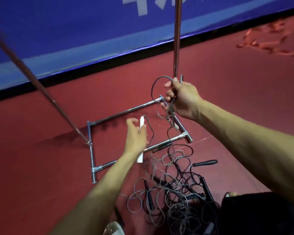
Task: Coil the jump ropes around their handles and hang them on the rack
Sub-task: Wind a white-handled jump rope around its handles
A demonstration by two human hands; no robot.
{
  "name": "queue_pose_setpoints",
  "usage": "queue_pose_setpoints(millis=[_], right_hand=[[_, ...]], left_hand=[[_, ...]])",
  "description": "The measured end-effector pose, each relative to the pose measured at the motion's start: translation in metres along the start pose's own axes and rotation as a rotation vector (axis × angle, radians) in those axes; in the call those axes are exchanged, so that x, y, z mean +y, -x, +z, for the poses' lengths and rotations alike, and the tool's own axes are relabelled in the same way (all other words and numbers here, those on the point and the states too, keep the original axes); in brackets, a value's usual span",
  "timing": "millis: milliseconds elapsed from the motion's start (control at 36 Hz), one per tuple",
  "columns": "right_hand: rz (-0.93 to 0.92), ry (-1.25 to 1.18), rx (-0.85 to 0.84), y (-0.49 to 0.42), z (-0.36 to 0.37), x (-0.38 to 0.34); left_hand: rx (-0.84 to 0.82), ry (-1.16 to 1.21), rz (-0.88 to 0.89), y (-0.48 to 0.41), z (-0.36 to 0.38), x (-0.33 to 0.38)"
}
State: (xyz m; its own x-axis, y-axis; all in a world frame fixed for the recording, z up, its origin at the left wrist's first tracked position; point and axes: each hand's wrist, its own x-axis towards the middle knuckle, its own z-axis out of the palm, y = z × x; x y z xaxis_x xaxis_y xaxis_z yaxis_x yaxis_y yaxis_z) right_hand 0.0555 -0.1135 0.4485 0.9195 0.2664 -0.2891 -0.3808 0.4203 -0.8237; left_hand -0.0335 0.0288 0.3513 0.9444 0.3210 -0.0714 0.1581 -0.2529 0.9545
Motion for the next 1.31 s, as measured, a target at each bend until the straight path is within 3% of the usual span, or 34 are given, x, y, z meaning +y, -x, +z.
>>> queue_pose_setpoints(millis=[222,333,417,611,694,778,889,1000,1056,1111,1194,1306], right_hand=[[0.053,-0.099,-0.161,0.064,0.062,-0.045],[0.022,-0.054,-0.194,0.087,0.080,-0.057],[-0.074,0.151,-0.190,0.105,0.083,-0.066],[-0.186,0.671,-0.137,0.107,0.057,-0.052],[-0.195,0.713,-0.088,0.107,0.047,-0.047],[-0.189,0.719,-0.033,0.106,0.038,-0.041],[-0.218,0.785,0.014,0.097,0.028,-0.027],[-0.324,1.181,0.110,0.088,0.026,-0.010],[-0.430,1.239,0.163,0.090,0.033,-0.003],[-0.427,0.958,0.083,0.101,0.045,-0.001],[-0.148,0.536,-0.291,0.122,0.064,0.002],[-0.100,0.569,-0.525,0.135,0.068,0.009]], left_hand=[[-0.210,-0.130,0.260,0.044,-0.034,0.086],[-0.091,-0.243,0.329,0.056,-0.044,0.118],[0.011,-0.253,0.394,0.072,-0.055,0.141],[0.000,-0.095,0.216,0.066,-0.089,0.157],[-0.001,0.081,0.105,0.065,-0.100,0.167],[-0.008,0.078,0.049,0.067,-0.108,0.171],[-0.037,0.018,0.054,0.068,-0.111,0.165],[-0.014,-0.004,0.097,0.066,-0.106,0.150],[0.038,0.016,0.121,0.066,-0.100,0.145],[0.093,0.079,0.150,0.065,-0.093,0.144],[0.153,0.102,0.212,0.065,-0.083,0.145],[0.248,0.224,0.148,0.063,-0.073,0.148]])
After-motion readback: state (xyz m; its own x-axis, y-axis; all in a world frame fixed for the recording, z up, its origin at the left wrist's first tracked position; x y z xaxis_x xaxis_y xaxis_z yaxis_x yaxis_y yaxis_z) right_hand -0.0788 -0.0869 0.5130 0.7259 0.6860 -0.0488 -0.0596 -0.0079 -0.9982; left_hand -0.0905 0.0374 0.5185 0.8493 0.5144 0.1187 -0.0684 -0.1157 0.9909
